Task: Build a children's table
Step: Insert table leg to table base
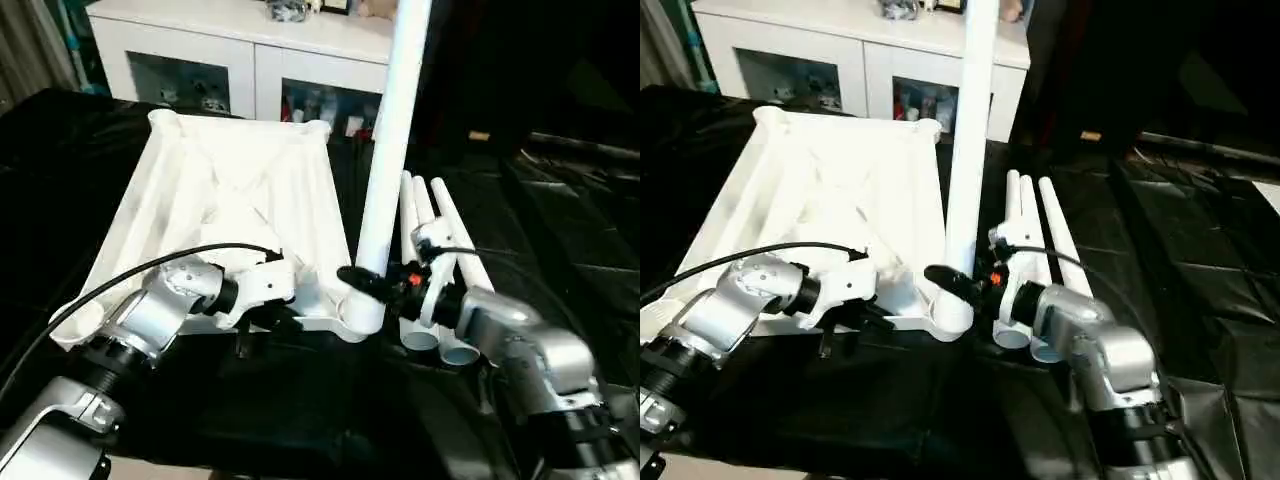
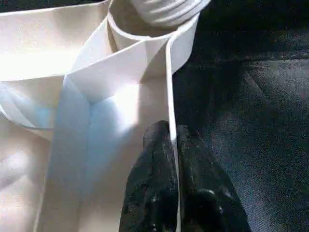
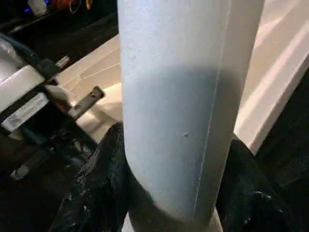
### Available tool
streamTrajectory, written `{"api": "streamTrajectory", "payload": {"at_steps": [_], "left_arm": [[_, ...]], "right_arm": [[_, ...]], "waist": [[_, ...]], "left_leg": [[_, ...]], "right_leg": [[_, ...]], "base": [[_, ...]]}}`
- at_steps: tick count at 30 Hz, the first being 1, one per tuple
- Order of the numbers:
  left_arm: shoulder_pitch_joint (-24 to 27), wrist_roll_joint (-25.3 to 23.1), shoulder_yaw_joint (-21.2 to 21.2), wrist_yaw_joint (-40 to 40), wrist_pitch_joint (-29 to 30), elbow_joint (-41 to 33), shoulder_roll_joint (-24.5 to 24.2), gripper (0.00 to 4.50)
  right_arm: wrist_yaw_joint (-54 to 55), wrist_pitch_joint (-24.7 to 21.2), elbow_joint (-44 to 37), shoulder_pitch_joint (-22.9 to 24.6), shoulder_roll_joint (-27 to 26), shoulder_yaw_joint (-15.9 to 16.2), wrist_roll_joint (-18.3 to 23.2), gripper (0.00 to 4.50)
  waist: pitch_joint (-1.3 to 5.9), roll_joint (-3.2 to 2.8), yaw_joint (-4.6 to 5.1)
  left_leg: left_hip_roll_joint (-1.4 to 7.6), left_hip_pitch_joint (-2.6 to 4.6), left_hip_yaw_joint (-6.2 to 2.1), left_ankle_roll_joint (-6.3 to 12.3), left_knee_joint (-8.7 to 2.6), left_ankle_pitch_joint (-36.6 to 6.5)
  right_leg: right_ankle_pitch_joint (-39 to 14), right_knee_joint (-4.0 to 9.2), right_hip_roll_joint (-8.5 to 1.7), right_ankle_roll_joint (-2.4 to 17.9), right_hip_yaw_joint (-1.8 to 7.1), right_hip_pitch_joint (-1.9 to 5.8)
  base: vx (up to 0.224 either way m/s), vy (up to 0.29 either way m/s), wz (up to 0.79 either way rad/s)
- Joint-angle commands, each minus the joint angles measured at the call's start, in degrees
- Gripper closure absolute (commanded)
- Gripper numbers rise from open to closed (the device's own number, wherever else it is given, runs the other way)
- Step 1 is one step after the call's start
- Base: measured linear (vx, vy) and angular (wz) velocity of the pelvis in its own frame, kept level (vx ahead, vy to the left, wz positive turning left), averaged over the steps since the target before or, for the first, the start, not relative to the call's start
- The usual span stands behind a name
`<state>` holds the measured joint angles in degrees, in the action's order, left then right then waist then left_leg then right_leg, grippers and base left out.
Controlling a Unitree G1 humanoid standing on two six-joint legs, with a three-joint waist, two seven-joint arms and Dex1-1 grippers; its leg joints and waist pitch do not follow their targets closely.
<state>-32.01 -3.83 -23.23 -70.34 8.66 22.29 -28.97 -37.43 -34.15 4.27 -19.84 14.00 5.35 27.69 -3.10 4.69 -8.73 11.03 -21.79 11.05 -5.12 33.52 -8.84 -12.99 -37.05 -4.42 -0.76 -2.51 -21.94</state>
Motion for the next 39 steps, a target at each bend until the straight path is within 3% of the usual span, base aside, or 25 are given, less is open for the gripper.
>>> {"api": "streamTrajectory", "payload": {"at_steps": [1,9,12,17,20,28,33,38,39], "left_arm": [[0.8,4.7,2.2,1.3,-1.3,-0.8,2.2,4.50],[3.3,5.3,3.4,1.2,0.0,-3.2,2.0,4.50],[4.0,5.4,4.1,1.4,0.5,-3.8,2.2,4.50],[4.7,5.9,5.1,2.2,0.6,-4.3,2.8,4.50],[5.6,5.0,5.2,2.1,0.7,-4.7,2.9,4.50],[5.8,2.5,3.7,1.5,-0.4,-4.3,1.7,4.50],[5.7,0.1,2.8,2.3,-1.1,-3.5,0.6,4.50],[5.2,0.9,4.0,3.9,-0.9,-2.9,1.7,4.50],[5.0,1.0,4.2,4.3,-1.1,-2.6,1.8,4.50]], "right_arm": [[0.2,2.9,1.6,-1.6,0.0,-1.1,-1.0,2.64],[-0.3,5.8,6.4,-3.7,-1.9,-0.8,-2.2,2.64],[-1.1,6.1,7.1,-4.0,-2.2,-0.6,-2.2,2.64],[-2.1,6.6,7.9,-3.8,-2.3,-0.1,-2.7,2.64],[-2.5,7.4,8.9,-3.5,-2.3,0.2,-3.3,2.64],[-2.9,8.9,9.7,-3.3,-2.0,0.9,-4.8,2.64],[-2.4,11.2,12.1,-2.4,-3.4,-1.5,-4.5,2.64],[-2.9,14.2,15.8,0.1,-4.9,-3.8,-2.9,2.64],[-2.7,15.1,16.6,0.4,-5.4,-4.3,-2.5,2.64]], "waist": [[3.00,-0.06,0.55],[2.85,-0.05,1.10],[2.78,0.21,1.20],[2.78,0.06,1.27],[2.71,0.19,1.40],[2.54,0.15,1.47],[2.42,-0.23,1.56],[2.40,0.00,1.63],[2.14,-0.32,1.48]], "left_leg": [[2.48,1.52,-1.28,-1.76,-4.36,-16.4],[2.52,1.31,-1.23,-0.91,-4.50,-15.4],[2.50,1.30,-1.19,-0.58,-4.52,-15.2],[2.53,1.34,-1.21,-0.54,-4.54,-15.6],[2.52,1.23,-1.10,-0.16,-4.53,-14.8],[2.55,1.32,-1.13,-0.17,-4.64,-15.8],[2.66,1.55,-1.32,-0.95,-4.86,-18.6],[2.71,1.54,-1.46,-1.31,-4.97,-20.7],[2.70,1.65,-1.54,-1.32,-5.03,-21.5]], "right_leg": [[-18.1,5.76,-4.57,7.7,2.49,0.75],[-16.1,5.57,-4.32,8.2,2.48,0.87],[-16.4,5.57,-4.27,8.0,2.48,0.86],[-16.7,5.61,-4.27,8.2,2.50,0.78],[-14.5,5.45,-4.14,8.5,2.54,0.82],[-16.7,5.79,-4.25,8.0,2.65,0.74],[-19.5,6.12,-4.34,7.7,2.70,0.44],[-21.2,6.33,-4.50,7.7,2.71,0.29],[-22.3,6.53,-4.60,7.6,2.76,0.06]], "base": [[0.000,0.000,0.00],[0.000,0.000,0.00],[0.000,0.000,0.00],[0.000,0.000,0.00],[0.000,0.000,0.00],[0.000,0.000,0.00],[0.000,0.000,0.00],[0.000,0.000,0.00],[0.000,0.000,0.00]]}}
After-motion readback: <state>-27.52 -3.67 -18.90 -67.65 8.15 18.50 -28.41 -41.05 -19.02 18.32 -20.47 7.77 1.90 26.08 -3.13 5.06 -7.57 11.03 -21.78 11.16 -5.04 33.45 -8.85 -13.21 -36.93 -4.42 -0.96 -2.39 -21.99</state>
